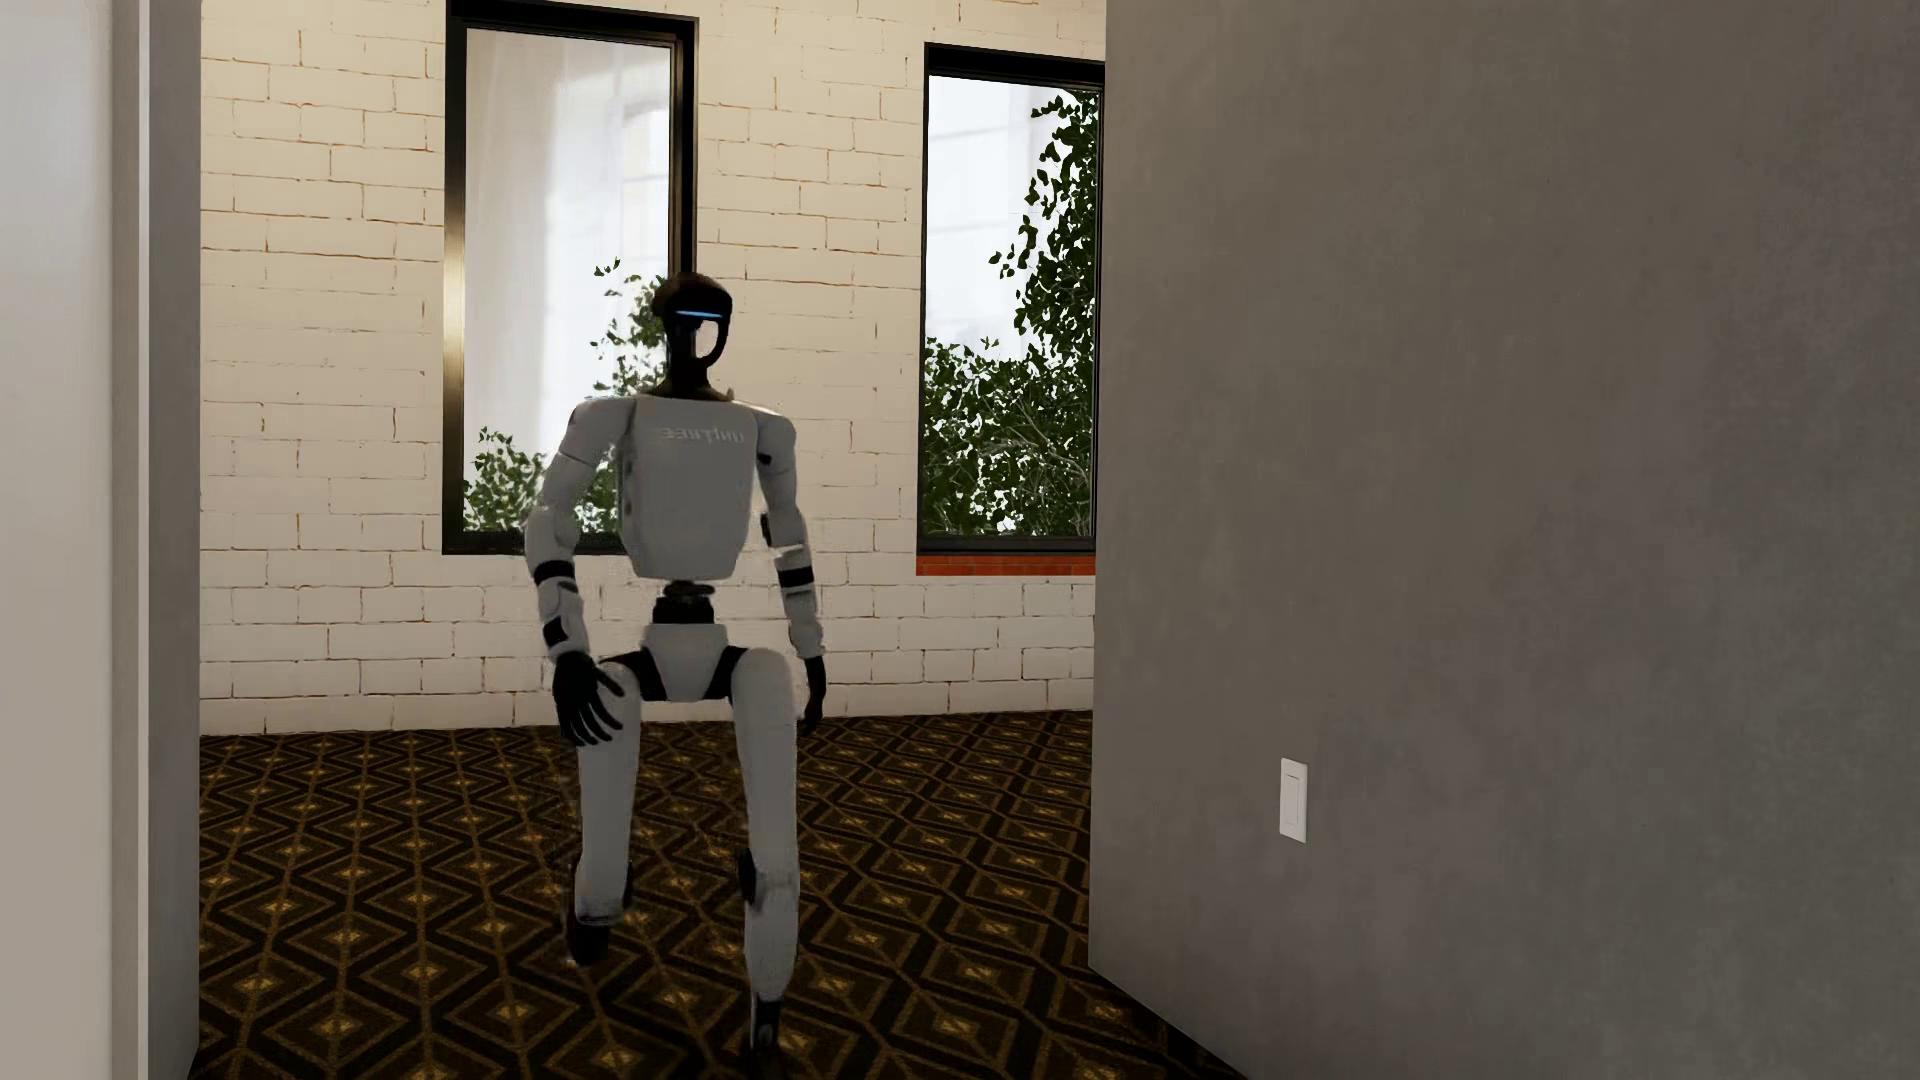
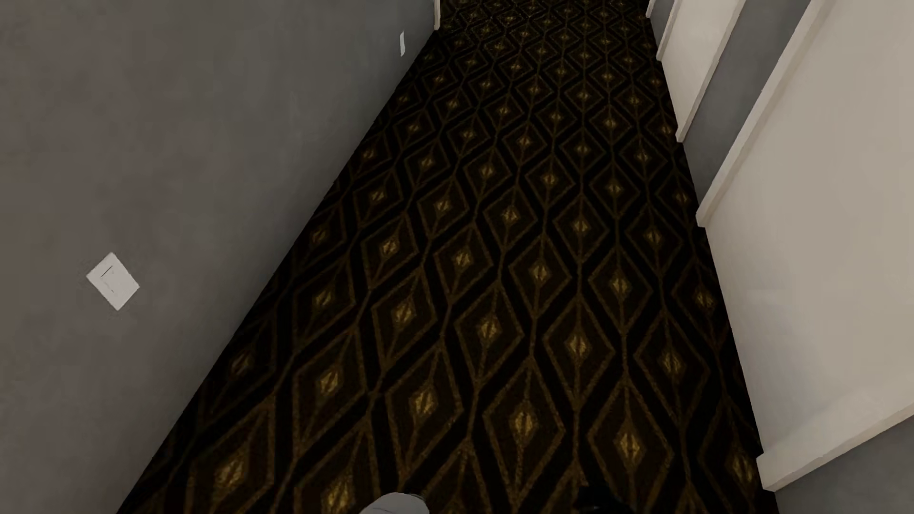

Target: Avoid the corner

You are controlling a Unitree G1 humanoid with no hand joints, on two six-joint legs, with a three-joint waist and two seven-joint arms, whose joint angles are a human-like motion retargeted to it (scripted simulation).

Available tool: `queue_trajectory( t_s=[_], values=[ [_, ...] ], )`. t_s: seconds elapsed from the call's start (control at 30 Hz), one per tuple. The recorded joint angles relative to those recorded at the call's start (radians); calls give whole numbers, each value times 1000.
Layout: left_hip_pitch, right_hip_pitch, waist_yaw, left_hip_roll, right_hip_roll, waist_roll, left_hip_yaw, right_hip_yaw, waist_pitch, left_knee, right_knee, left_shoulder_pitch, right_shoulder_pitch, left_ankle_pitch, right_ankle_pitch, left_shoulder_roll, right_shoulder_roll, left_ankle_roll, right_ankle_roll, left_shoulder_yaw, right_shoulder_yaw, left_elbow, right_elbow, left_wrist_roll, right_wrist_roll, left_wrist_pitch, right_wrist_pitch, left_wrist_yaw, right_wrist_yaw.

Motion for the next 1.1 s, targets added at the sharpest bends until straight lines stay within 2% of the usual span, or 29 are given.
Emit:
queue_trajectory(
  t_s=[0.03,0.07,0.1,0.17,0.2,0.23,0.27,0.3,0.33,0.37,0.4,0.43,0.47,0.5,0.53,0.57,0.6,0.67,0.73,0.77,0.8,0.83,0.87,0.9,0.93,0.97,1.0,1.03,1.1],
  values=[
    [108,-128,-47,-15,26,6,0,0,9,-58,133,-14,11,-16,-100,-12,22,0,0,13,54,-43,68,0,0,0,0,0,0],
    [209,-251,-110,1,81,40,0,0,1,-128,141,-24,64,-18,-133,-31,51,0,0,35,11,-110,108,0,0,0,0,0,0],
    [321,-343,-179,-2,104,55,0,0,5,-207,37,-31,110,-17,-96,-38,54,0,0,56,43,-186,147,0,0,0,0,0,0],
    [507,-481,-301,31,133,86,0,0,2,-323,-389,-66,197,-25,58,-37,49,0,0,71,111,-352,212,0,0,0,0,0,0],
    [564,-535,-346,38,115,80,0,0,-5,-347,-603,-107,230,-44,7,-28,48,0,0,77,120,-427,242,0,0,0,0,0,0],
    [618,-564,-381,39,100,72,0,0,-11,-364,-771,-156,241,-77,-249,-12,30,0,0,73,240,-477,277,0,0,0,0,0,0],
    [670,-597,-422,52,77,67,0,0,-17,-358,-806,-189,274,-115,-517,-4,21,0,0,92,273,-529,287,0,0,0,0,0,0],
    [714,-634,-464,60,41,62,0,0,-15,-352,-794,-219,301,-138,-592,-2,13,0,0,118,301,-555,296,0,0,0,0,0,0],
    [776,-661,-489,83,43,73,0,0,-2,-340,-795,-224,320,-110,-494,-9,11,0,0,151,325,-570,323,0,0,0,0,0,0],
    [791,-695,-509,112,61,86,0,0,-11,-285,-749,-213,337,-18,-264,-18,9,0,0,174,327,-566,334,0,0,0,0,0,0],
    [763,-721,-501,142,99,109,0,0,-45,-191,-701,-192,352,131,-26,-30,20,0,0,188,308,-544,360,0,0,0,0,0,0],
    [725,-706,-465,182,161,145,0,0,-49,-31,-622,-168,356,309,61,-46,22,0,0,178,321,-498,375,0,0,0,0,0,0],
    [668,-649,-421,189,209,167,0,0,-29,149,-563,-154,342,406,41,-60,15,0,0,144,332,-429,372,0,0,0,0,0,0],
    [562,-561,-387,189,241,170,0,0,-10,348,-570,-154,301,320,-7,-68,11,0,0,103,362,-359,355,0,0,0,0,0,0],
    [457,-450,-346,183,266,163,0,0,4,479,-609,-148,257,172,-68,-68,11,0,0,49,347,-292,320,0,0,0,0,0,0],
    [347,-341,-291,161,267,141,0,0,6,539,-660,-131,212,65,-137,-64,14,0,0,11,322,-237,273,0,0,0,0,0,0],
    [274,-226,-221,133,245,112,0,0,6,507,-710,-90,184,9,-215,-57,12,0,0,-6,264,-210,195,0,0,0,0,0,0],
    [144,-44,-103,112,194,71,0,0,3,244,-799,-18,110,-2,-353,-38,-4,0,0,-36,166,-167,30,0,0,0,0,0,0],
    [89,88,-19,129,158,58,0,0,-15,-161,-847,37,24,13,-462,-28,-10,0,0,-41,62,-123,-90,0,0,0,0,0,0],
    [69,123,3,136,153,64,0,0,-33,-340,-851,54,-12,79,-498,-27,-19,0,0,-43,11,-105,-154,0,0,0,0,0,0],
    [32,147,22,146,132,62,0,0,-55,-699,-847,64,-42,269,-522,-30,-28,0,0,-36,-34,-86,-203,0,0,0,0,0,0],
    [-4,177,38,146,108,59,0,0,-65,-741,-826,73,-61,284,-515,-33,-34,0,0,-33,-65,-67,-233,0,0,0,0,0,0],
    [-35,222,55,130,74,54,0,0,-58,-373,-790,77,-56,54,-478,-37,-40,0,0,-37,-89,-44,-261,0,0,0,0,0,0],
    [-69,230,61,104,47,42,0,0,-70,-274,-716,74,-34,-4,-394,-38,-32,0,0,-38,-109,-19,-254,0,0,0,0,0,0],
    [-112,185,56,88,22,25,0,0,-100,-167,-583,65,-5,83,-276,-38,-15,0,0,-62,-116,12,-223,0,0,0,0,0,0],
    [-54,173,34,33,-31,-8,0,0,-72,-68,-420,54,24,73,-137,-38,7,0,0,-79,-93,40,-147,0,0,0,0,0,0],
    [-17,65,1,9,-11,-1,0,0,-59,-30,-186,25,35,13,-18,-43,8,0,0,-44,-42,21,-72,0,0,0,0,0,0],
    [65,-36,-34,-29,-12,-4,0,0,-40,-47,15,-1,31,-16,-19,-50,15,0,0,-46,33,-22,24,0,0,0,0,0,0],
    [244,-214,-157,-47,59,47,0,0,-23,-149,127,-45,89,8,-86,-67,44,0,0,16,60,-173,175,0,0,0,0,0,0]
  ],
)
